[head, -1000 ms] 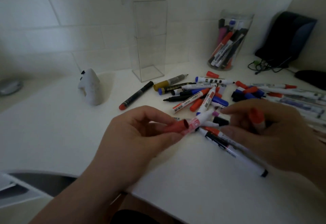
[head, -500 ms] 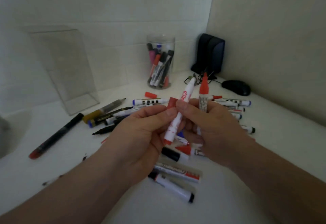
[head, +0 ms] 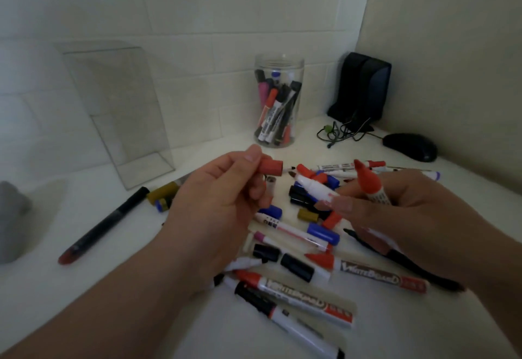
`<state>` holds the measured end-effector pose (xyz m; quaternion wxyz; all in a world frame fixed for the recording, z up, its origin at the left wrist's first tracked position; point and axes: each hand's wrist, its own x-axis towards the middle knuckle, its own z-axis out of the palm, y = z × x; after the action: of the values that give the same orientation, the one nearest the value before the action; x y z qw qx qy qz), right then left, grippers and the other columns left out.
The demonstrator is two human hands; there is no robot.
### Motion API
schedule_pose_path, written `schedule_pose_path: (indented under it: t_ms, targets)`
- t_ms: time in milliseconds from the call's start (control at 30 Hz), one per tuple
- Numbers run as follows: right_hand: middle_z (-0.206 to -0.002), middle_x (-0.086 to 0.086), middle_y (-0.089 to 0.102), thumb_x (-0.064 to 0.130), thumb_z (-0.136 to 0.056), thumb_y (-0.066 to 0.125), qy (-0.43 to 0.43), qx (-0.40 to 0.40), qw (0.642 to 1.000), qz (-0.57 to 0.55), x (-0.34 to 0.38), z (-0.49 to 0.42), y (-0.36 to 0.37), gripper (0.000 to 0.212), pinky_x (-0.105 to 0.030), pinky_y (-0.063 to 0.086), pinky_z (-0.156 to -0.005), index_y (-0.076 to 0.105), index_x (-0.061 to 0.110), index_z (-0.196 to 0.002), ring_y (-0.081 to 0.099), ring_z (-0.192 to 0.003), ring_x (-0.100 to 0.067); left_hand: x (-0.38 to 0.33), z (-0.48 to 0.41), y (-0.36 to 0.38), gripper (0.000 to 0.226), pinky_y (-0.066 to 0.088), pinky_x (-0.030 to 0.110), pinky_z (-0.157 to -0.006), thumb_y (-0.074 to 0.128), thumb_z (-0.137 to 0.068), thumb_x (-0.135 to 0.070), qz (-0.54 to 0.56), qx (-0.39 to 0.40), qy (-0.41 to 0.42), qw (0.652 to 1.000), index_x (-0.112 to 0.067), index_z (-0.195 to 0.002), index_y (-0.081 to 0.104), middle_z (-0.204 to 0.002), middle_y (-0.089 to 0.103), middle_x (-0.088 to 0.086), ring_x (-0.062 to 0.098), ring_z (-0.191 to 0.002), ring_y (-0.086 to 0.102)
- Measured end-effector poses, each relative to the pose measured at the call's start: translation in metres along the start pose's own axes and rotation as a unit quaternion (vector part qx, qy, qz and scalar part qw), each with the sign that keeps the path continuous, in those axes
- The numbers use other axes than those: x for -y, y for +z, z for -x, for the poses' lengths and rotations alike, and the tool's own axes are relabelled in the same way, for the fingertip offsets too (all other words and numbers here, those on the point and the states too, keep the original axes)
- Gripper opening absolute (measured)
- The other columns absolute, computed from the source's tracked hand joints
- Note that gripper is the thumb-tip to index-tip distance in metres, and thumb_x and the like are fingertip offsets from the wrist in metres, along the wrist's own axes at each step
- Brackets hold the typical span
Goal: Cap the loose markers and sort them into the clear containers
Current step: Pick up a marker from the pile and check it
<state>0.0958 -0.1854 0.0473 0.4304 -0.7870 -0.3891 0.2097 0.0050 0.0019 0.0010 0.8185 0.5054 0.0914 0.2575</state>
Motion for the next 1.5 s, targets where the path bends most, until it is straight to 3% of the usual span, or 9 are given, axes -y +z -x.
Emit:
schedule_pose_path:
  t_ms: [333,433,633,700,767,900,1133,1333,1500]
  targets:
    - [-0.060,-0.005,0.064,0.062,-0.060,0.058,-0.004,-0.016,0.999,0.041,0.002,0.001,-0.005,0.028,-0.012,0.042,-0.049,0.073,0.054,-0.082,0.052,-0.048,-0.008,-0.003,0.007,-0.001,0.036,0.047,0.027,-0.057,0.067,-0.081,-0.035,-0.066,0.031,-0.017,0.997,0.000,-0.085,0.072,-0.064,0.049,0.008,0.016,-0.058,0.045]
    - [-0.066,-0.004,0.068,0.064,-0.053,0.058,-0.021,-0.025,0.998,0.045,0.001,0.001,-0.003,0.034,-0.015,0.046,-0.054,0.069,0.062,-0.085,0.059,-0.056,-0.019,-0.003,0.010,-0.003,0.038,0.049,0.035,-0.065,0.072,-0.076,-0.051,-0.198,0.059,0.003,0.978,-0.015,-0.083,0.077,-0.064,0.056,0.007,0.020,-0.060,0.052]
    - [-0.082,0.028,0.070,0.050,-0.073,0.075,-0.158,-0.065,0.971,0.169,0.000,0.009,-0.003,0.022,-0.004,0.047,-0.066,0.077,0.046,-0.094,0.066,-0.074,0.005,-0.002,0.017,0.001,0.021,0.059,0.037,-0.070,0.069,-0.072,-0.033,-0.253,0.109,-0.022,0.961,-0.023,-0.089,0.077,-0.071,0.071,0.004,0.020,-0.061,0.067]
    - [-0.072,0.022,0.069,0.057,-0.081,0.071,-0.173,-0.078,0.953,0.235,-0.001,-0.002,-0.002,0.016,-0.001,0.044,-0.065,0.078,0.043,-0.082,0.064,-0.074,0.009,-0.004,0.018,-0.001,0.023,0.061,0.039,-0.074,0.071,-0.071,-0.028,-0.239,0.129,-0.023,0.962,-0.021,-0.091,0.077,-0.079,0.075,0.007,0.024,-0.068,0.073]
    - [-0.043,0.017,0.059,0.073,-0.079,0.053,-0.100,-0.063,0.961,0.252,-0.002,-0.008,-0.001,0.046,0.001,0.040,-0.056,0.067,0.047,-0.045,0.058,-0.060,0.018,-0.007,0.020,-0.002,0.023,0.062,0.034,-0.073,0.071,-0.071,-0.025,-0.238,0.148,-0.010,0.960,-0.019,-0.092,0.077,-0.084,0.077,0.008,0.027,-0.073,0.075]
    - [-0.071,0.018,0.071,0.052,-0.078,0.074,-0.155,-0.058,0.974,0.155,-0.002,0.005,-0.002,0.012,-0.015,0.051,-0.058,0.079,0.044,-0.085,0.066,-0.062,-0.001,-0.011,0.024,-0.002,0.021,0.062,0.031,-0.073,0.072,-0.072,-0.019,-0.243,0.166,0.043,0.955,-0.019,-0.092,0.077,-0.088,0.078,0.007,0.028,-0.076,0.076]
    - [-0.054,-0.004,0.065,0.048,-0.064,0.067,-0.046,0.051,0.998,-0.008,-0.004,0.001,-0.004,0.022,-0.012,0.045,-0.053,0.077,0.035,-0.078,0.055,-0.046,-0.007,-0.010,0.023,-0.002,0.018,0.059,0.025,-0.073,0.072,-0.075,-0.025,-0.294,0.180,0.083,0.935,-0.024,-0.093,0.075,-0.087,0.076,0.002,0.021,-0.078,0.075]
    - [-0.066,0.009,0.065,0.056,-0.073,0.070,-0.059,0.029,0.977,0.205,-0.007,0.005,-0.022,0.020,-0.016,0.046,-0.054,0.067,0.037,-0.077,0.058,-0.056,-0.006,-0.014,0.001,-0.014,0.007,0.056,0.029,-0.062,0.072,-0.076,-0.028,-0.187,-0.042,0.136,0.972,-0.025,-0.082,0.074,-0.067,0.066,0.005,0.020,-0.060,0.067]
    - [-0.090,0.021,0.061,0.054,-0.080,0.071,0.046,0.119,0.943,0.307,-0.010,0.004,-0.019,0.014,-0.016,0.049,-0.063,0.062,0.045,-0.085,0.058,-0.079,0.004,-0.002,-0.004,-0.016,0.012,0.057,0.030,-0.068,0.067,-0.092,-0.015,-0.223,-0.097,0.146,0.959,-0.026,-0.086,0.070,-0.072,0.071,0.001,0.013,-0.064,0.069]
